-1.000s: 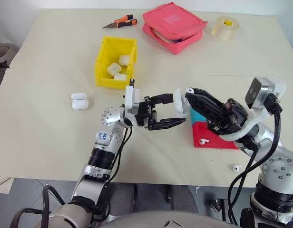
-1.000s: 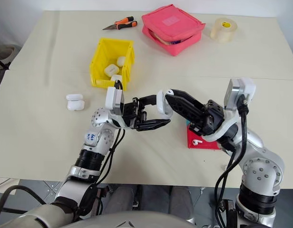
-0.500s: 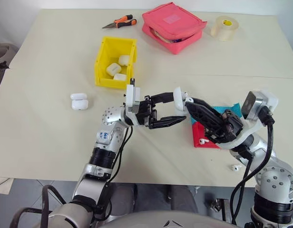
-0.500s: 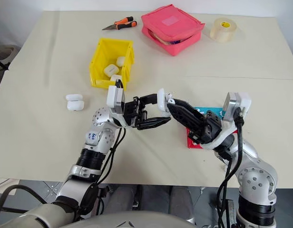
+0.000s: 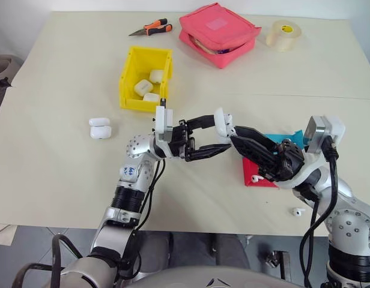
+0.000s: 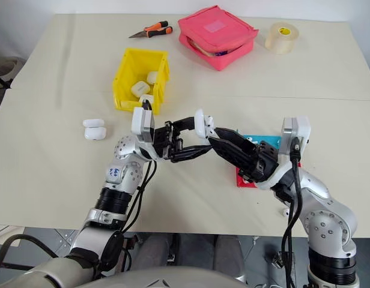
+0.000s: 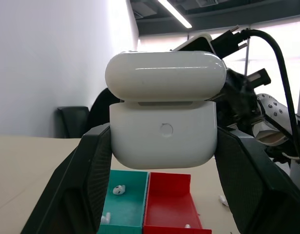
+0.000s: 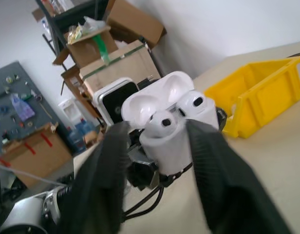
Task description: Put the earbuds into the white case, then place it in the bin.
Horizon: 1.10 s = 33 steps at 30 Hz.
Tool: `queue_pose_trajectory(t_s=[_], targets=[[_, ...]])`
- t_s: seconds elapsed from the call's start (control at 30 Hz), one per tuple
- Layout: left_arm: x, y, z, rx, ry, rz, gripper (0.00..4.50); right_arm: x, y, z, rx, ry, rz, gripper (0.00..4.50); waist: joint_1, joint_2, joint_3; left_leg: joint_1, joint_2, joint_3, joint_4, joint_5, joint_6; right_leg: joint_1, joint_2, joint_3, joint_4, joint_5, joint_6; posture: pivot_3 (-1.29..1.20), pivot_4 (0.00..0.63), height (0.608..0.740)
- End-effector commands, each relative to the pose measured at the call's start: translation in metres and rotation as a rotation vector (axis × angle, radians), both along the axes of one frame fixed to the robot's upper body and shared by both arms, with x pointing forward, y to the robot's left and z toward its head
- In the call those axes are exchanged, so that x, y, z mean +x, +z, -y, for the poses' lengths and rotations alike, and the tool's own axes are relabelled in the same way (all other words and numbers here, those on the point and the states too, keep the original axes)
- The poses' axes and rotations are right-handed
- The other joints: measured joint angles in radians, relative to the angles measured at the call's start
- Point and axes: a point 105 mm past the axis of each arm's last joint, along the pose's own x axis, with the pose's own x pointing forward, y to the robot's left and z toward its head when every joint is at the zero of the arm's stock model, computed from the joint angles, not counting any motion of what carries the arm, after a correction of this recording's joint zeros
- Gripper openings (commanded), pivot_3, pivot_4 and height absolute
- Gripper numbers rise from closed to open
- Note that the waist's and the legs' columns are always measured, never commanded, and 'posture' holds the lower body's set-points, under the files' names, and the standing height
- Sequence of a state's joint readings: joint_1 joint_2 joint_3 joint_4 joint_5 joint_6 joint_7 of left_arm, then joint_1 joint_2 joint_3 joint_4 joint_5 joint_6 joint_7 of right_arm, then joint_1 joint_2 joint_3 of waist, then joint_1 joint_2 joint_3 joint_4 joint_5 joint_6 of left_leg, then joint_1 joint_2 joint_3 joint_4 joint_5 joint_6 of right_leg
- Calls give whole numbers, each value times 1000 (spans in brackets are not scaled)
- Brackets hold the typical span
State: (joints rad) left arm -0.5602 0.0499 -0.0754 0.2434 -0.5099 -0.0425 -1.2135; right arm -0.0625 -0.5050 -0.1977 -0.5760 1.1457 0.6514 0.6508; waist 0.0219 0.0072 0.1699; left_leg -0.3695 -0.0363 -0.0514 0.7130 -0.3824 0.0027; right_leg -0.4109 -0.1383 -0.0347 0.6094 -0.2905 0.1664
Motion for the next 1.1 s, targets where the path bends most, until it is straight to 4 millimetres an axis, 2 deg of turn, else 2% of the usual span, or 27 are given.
queue_pose_trajectory(t_s=[0.03, 0.1, 0.17, 0.23, 0.33, 0.57, 0.63, 0.73, 0.9, 1.0, 1.1], targets=[[-6, 9, -1, -6, -17, 41, 2790, 3, 2, 9, -57, -35, 41, 3297, 2, 0, 0, 0, 0, 0, 0, 0, 0, 0, 0, 0, 0, 0, 0, 0, 150, 740], [-5, 6, -8, 24, 1, 37, 2790, 4, 0, 20, -94, -62, 42, 3979, 2, 0, 0, 0, -1, 0, 0, 0, 1, 1, 0, 0, -1, 0, 0, 0, 150, 740], [-4, 4, -13, 53, 19, 49, 2790, 5, -1, 27, -113, -78, 36, 3979, 1, 0, 0, 0, 0, 0, 0, 0, 1, 0, 0, 0, -1, 0, 0, 0, 150, 740], [1, -8, -21, 240, 74, 90, 2790, 6, -1, 36, -201, -94, 42, 3803, 0, 0, 0, 0, 0, 0, -1, 0, 1, 0, 0, 0, 0, 0, 0, 0, 150, 740], [8, -17, -27, 441, 142, 145, 2790, 4, 1, 38, -308, -63, 69, 2952, -2, 0, 0, 1, 0, 3, -1, 0, 1, 0, 0, 0, 0, 0, 0, 0, 150, 740], [18, -14, -23, 529, 196, 148, 2790, 4, 13, 7, -414, 84, 205, 509, 2, 0, 0, 0, 0, 0, 0, 0, 1, 0, 0, 0, -1, 0, 0, 0, 150, 740], [16, -12, -18, 521, 187, 152, 2790, 4, 12, -3, -430, 122, 218, 35, 1, 0, 0, 0, 0, -1, -1, 0, 1, 0, 0, 0, -1, 0, 0, 0, 150, 740], [10, -11, -12, 503, 162, 146, 2790, 10, 11, -12, -441, 129, 223, 35, 0, 0, 0, 0, 0, 0, -1, 0, 1, 0, 0, 0, -2, 0, 0, 0, 150, 740], [4, -14, -13, 496, 144, 142, 2790, 15, 7, -11, -479, 118, 216, 35, 0, 0, 0, 0, 0, -1, -1, 0, 1, 0, 0, 0, -2, 0, 0, 0, 150, 740], [1, -9, -14, 446, 138, 134, 2790, 21, 0, -2, -507, 73, 174, 35, 1, 0, 0, 0, 0, 0, -1, 0, 1, 0, 0, 0, -1, 0, 0, 0, 150, 740], [-4, 9, -16, 319, 113, 102, 2790, 24, -11, 16, -543, 22, 115, 35, 3, 0, 0, 0, 0, -1, -1, 0, 1, 0, 0, 0, -1, 0, 0, 0, 150, 740]])
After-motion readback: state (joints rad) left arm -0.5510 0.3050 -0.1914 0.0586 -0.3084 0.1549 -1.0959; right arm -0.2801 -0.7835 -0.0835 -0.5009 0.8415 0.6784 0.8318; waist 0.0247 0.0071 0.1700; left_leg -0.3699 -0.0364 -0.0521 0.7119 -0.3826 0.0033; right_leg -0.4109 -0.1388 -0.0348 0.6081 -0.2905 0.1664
